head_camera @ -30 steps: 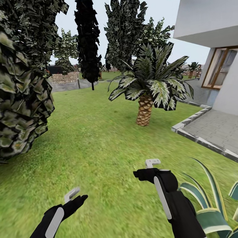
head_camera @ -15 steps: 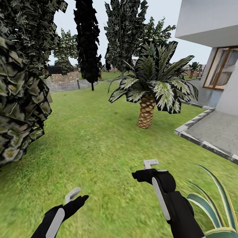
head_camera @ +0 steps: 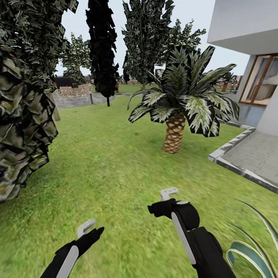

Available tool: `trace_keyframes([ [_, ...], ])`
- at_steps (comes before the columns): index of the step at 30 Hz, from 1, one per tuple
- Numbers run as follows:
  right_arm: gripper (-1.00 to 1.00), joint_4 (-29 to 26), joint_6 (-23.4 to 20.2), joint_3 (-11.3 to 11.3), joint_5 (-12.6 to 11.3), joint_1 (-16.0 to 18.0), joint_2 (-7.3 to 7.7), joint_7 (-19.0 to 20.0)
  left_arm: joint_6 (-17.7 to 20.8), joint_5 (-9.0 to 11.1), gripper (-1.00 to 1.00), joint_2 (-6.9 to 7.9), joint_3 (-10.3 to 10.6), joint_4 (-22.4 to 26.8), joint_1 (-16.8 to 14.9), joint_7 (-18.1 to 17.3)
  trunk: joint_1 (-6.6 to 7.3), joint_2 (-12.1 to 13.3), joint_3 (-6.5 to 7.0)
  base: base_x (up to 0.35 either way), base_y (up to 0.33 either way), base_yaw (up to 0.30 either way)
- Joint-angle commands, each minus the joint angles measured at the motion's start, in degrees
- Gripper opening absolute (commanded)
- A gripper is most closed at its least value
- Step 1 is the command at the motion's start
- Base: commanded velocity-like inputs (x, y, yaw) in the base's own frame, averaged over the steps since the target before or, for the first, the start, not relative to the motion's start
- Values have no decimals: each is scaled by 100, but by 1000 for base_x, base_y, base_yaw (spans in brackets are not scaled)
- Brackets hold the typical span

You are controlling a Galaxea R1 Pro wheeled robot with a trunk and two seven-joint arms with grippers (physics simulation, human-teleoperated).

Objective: Take the three Easter eggs out of the wicker basket on the lawn in the garden, then place them on the lawn next to a single tree (choose any tree) so that all three eggs are next to the same tree and none are left in the basket.

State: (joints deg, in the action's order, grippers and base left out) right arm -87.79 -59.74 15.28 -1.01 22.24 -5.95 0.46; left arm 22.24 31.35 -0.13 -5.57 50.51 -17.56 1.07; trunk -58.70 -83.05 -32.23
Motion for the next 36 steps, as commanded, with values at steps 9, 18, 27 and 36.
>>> trace_keyframes([
  [9, 100, -26, -26, 113, 9, 0, -10, -24, 7, 57, 100, 1, -6, 3, -2, -10, -3, -3, -4, 317, 98, 18],
  [18, 100, 277, -26, 107, 21, 59, -31, 2, 37, 62, 100, -2, 8, -8, -2, -92, -3, -3, 13, 317, 79, 225],
  [27, 100, 761, -26, 89, 22, 129, -63, 7, 442, 49, 100, -45, 301, 66, -356, 30, -3, -3, 14, 326, 6, 243],
  [36, 100, 920, -26, 96, 10, 182, -65, 7, 430, 46, 100, -96, 336, -186, -406, 53, -3, -3, 14, 333, 0, 245],
])
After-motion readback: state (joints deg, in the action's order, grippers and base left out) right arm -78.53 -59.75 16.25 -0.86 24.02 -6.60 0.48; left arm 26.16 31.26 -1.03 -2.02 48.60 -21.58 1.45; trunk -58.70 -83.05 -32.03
